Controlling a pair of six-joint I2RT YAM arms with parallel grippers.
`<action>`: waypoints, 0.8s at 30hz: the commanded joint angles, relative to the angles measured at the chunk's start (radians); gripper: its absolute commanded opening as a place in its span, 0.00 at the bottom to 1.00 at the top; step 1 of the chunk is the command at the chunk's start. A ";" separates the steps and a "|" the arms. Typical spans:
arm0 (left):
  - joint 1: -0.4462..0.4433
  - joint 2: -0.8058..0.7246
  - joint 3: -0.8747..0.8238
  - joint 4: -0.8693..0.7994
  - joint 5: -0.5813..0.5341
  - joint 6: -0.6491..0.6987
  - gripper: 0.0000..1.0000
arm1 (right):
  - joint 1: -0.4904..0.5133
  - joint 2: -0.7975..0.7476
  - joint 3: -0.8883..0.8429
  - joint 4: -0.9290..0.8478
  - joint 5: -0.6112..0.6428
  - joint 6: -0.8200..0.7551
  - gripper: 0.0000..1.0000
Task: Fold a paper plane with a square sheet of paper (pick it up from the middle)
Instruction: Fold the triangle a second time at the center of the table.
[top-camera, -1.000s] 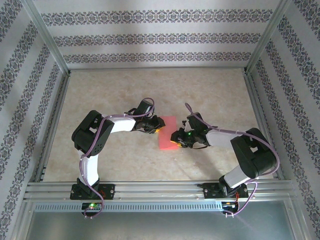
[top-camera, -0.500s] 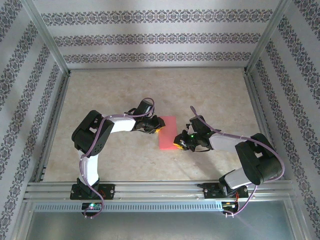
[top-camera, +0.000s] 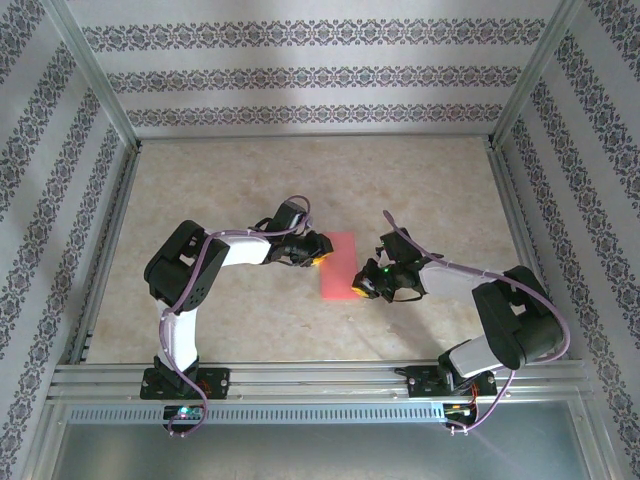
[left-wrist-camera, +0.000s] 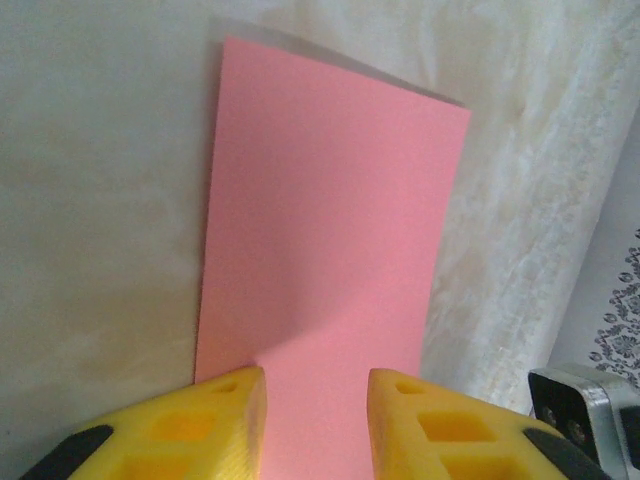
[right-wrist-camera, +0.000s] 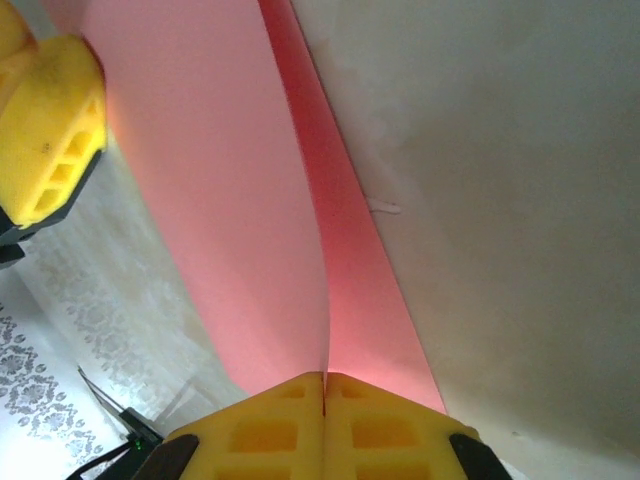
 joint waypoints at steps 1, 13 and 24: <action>-0.004 0.010 0.000 0.042 0.020 0.063 0.33 | -0.008 0.021 0.032 -0.111 -0.003 -0.048 0.05; 0.015 0.049 0.013 -0.050 -0.015 0.081 0.28 | -0.016 0.015 0.088 -0.099 -0.030 -0.065 0.05; 0.014 0.061 -0.005 -0.066 -0.015 0.062 0.27 | 0.001 0.086 0.167 -0.007 -0.056 -0.069 0.07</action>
